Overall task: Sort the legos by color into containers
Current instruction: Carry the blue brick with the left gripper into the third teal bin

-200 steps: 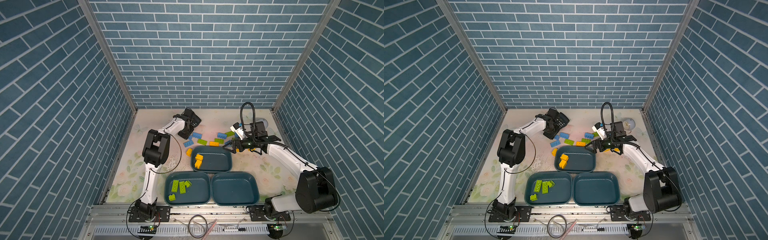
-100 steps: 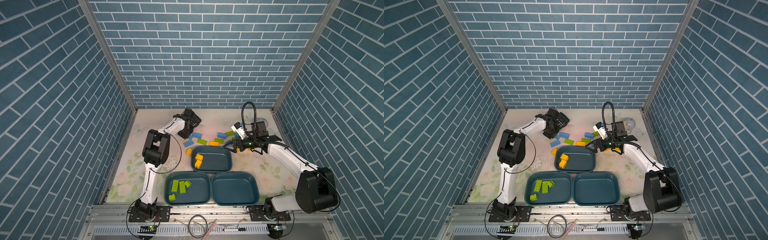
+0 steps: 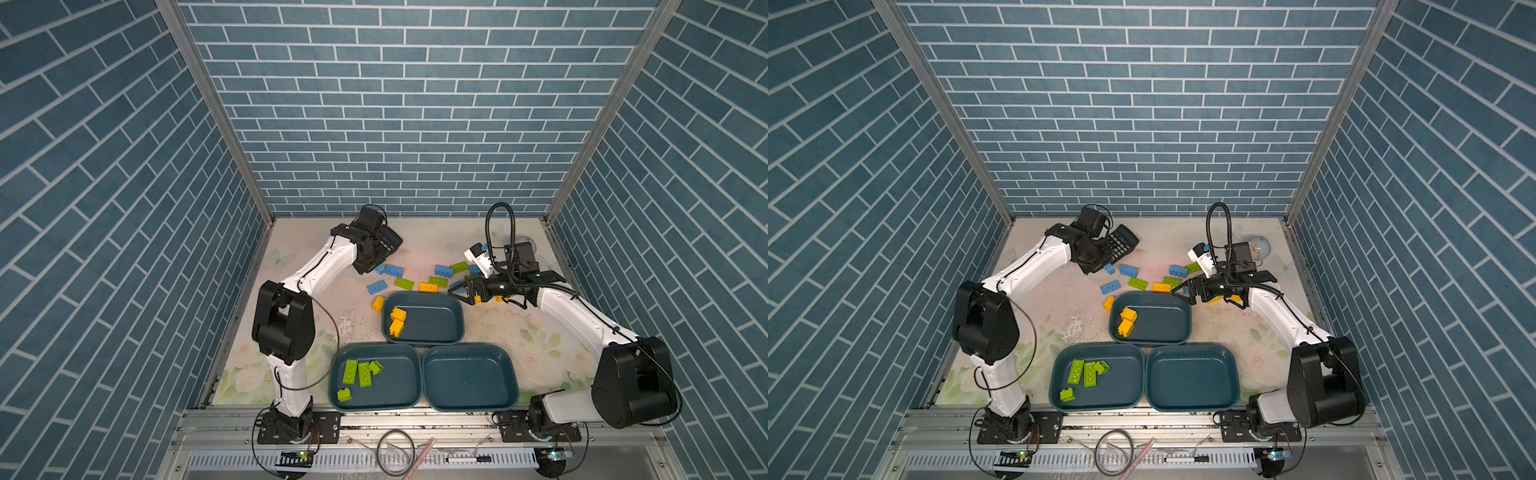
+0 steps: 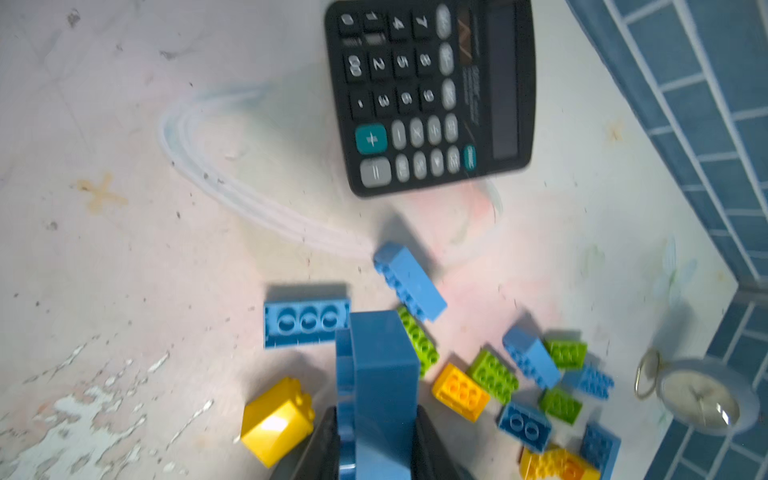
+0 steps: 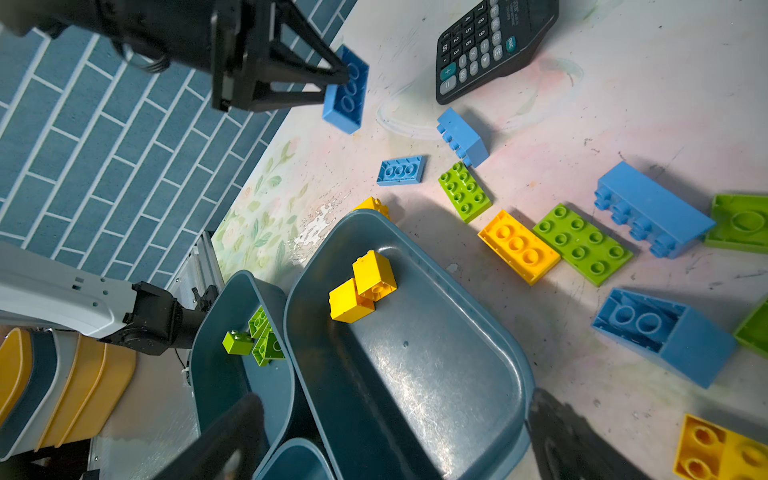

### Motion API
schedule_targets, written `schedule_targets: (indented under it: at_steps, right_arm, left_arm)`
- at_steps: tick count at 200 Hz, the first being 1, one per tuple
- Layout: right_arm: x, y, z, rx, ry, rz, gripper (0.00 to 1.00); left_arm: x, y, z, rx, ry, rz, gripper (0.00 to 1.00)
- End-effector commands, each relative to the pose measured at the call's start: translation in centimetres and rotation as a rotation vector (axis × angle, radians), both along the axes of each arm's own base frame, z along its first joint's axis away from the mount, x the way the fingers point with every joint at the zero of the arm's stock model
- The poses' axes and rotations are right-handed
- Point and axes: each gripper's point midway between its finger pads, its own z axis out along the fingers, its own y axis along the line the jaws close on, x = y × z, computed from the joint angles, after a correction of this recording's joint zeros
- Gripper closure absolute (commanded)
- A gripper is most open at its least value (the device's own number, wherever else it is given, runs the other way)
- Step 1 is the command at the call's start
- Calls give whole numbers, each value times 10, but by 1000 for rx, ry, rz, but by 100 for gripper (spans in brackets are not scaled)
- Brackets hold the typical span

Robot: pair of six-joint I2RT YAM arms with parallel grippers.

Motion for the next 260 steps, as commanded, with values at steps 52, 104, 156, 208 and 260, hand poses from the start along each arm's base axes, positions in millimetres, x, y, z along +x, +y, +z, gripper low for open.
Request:
schedule_targets:
  at_steps: [52, 104, 156, 208, 260]
  right_arm:
    - [-15, -7, 13, 45, 5, -43, 1]
    - [-29, -14, -1, 22, 38, -68, 1]
    - [-41, -19, -6, -12, 47, -60, 1]
    - [-53, -25, -12, -32, 56, -56, 1]
    - [-50, -30, -4, -21, 33, -77, 1]
  left_arm:
    - [-163, -83, -7, -10, 80, -475, 79]
    - [-232, -128, -19, -18, 99, -671, 79]
    - [-281, -152, -49, -5, 176, -788, 78]
    - [-280, -145, -59, 30, 185, -747, 59]
    - [-254, -124, -26, 72, 150, -732, 37]
